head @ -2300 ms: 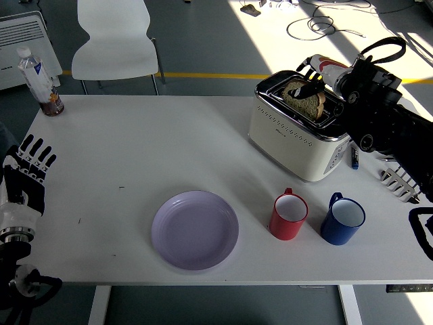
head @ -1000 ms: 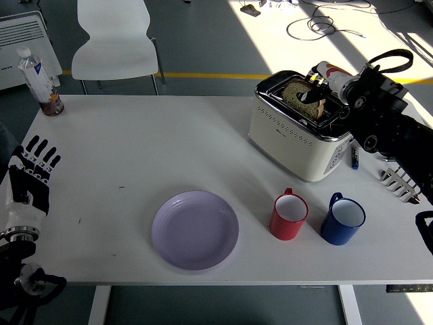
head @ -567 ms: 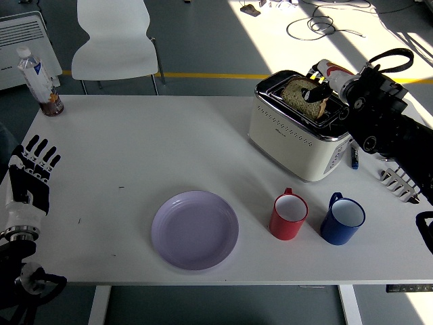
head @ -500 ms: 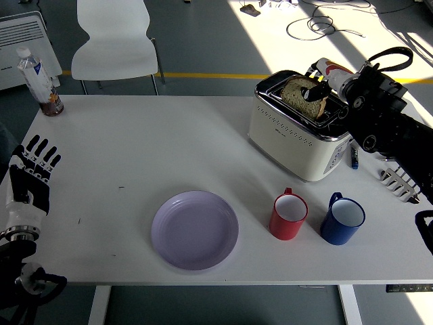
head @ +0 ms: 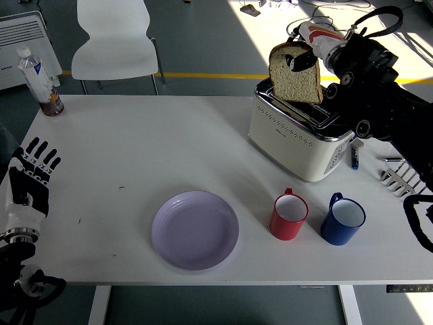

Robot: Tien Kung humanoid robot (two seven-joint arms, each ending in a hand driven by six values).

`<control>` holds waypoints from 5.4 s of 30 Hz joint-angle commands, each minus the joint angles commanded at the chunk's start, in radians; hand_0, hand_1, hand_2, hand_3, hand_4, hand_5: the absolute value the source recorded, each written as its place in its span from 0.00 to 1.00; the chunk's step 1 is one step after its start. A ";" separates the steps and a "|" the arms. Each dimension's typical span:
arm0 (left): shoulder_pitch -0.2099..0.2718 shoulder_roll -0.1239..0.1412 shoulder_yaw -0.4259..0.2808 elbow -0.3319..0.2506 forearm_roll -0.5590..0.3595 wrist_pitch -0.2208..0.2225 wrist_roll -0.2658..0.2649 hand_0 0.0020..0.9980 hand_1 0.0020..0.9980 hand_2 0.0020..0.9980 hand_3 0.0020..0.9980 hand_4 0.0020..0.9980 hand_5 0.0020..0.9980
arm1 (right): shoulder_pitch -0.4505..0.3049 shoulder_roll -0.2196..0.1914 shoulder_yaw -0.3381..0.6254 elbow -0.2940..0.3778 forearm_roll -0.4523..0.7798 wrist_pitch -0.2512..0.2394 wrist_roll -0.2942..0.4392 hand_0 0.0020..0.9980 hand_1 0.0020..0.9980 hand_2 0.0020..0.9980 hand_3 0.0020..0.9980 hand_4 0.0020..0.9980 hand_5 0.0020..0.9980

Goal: Push plate across desktop,pick up the break from the machine,place the break in the plate

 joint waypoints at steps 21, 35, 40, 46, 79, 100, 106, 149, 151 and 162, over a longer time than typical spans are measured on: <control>0.030 0.000 0.014 0.002 0.003 -0.001 -0.001 0.81 0.83 0.89 0.87 0.51 1.00 | -0.119 -0.178 -0.008 0.604 0.186 0.059 -0.140 0.38 0.38 0.43 0.49 0.45 0.03; 0.028 -0.005 -0.015 -0.002 0.005 -0.001 0.000 0.81 0.83 0.89 0.87 0.51 1.00 | -0.167 -0.249 -0.318 0.888 0.505 0.152 -0.176 0.38 0.38 0.43 0.49 0.43 0.03; 0.024 -0.007 -0.031 -0.005 0.006 0.000 -0.002 0.81 0.83 0.89 0.87 0.51 1.00 | -0.187 -0.254 -0.405 0.924 0.520 0.137 -0.184 0.38 0.38 0.43 0.50 0.42 0.04; 0.032 -0.008 -0.045 -0.002 0.009 0.002 -0.002 0.81 0.83 0.89 0.87 0.51 1.00 | -0.226 -0.209 -0.458 0.913 0.566 0.118 -0.137 0.38 0.38 0.43 0.50 0.41 0.05; 0.052 -0.017 -0.023 0.000 0.016 0.001 -0.008 0.81 0.83 0.89 0.87 0.51 1.00 | -0.370 -0.073 -0.482 0.638 0.556 0.004 0.121 0.58 0.63 0.64 0.73 0.53 0.12; 0.036 -0.031 -0.056 -0.004 0.015 0.001 -0.012 0.81 0.83 0.89 0.86 0.51 1.00 | -0.372 -0.061 -0.398 0.646 0.499 -0.196 0.224 0.87 0.88 0.99 1.00 0.75 0.19; 0.036 -0.026 -0.048 -0.014 0.016 0.001 -0.012 0.81 0.83 0.89 0.86 0.51 1.00 | -0.436 -0.117 -0.288 0.760 0.564 -0.218 0.281 0.86 0.85 0.94 0.97 0.73 0.21; 0.029 0.010 0.008 -0.072 0.007 0.002 0.012 0.81 0.83 0.88 0.86 0.51 1.00 | -1.283 -0.218 0.916 1.020 1.186 -0.017 0.318 0.80 0.77 0.81 0.81 0.55 0.58; 0.022 0.011 0.008 -0.071 0.009 0.002 0.013 0.81 0.83 0.88 0.86 0.51 1.00 | -1.279 -0.218 0.920 1.022 1.187 -0.014 0.315 0.80 0.77 0.81 0.81 0.55 0.58; 0.009 0.009 0.006 -0.068 0.014 0.002 0.018 0.81 0.83 0.88 0.85 0.51 1.00 | -1.263 -0.211 0.926 1.027 1.177 0.009 0.295 0.82 0.80 0.85 0.84 0.56 0.59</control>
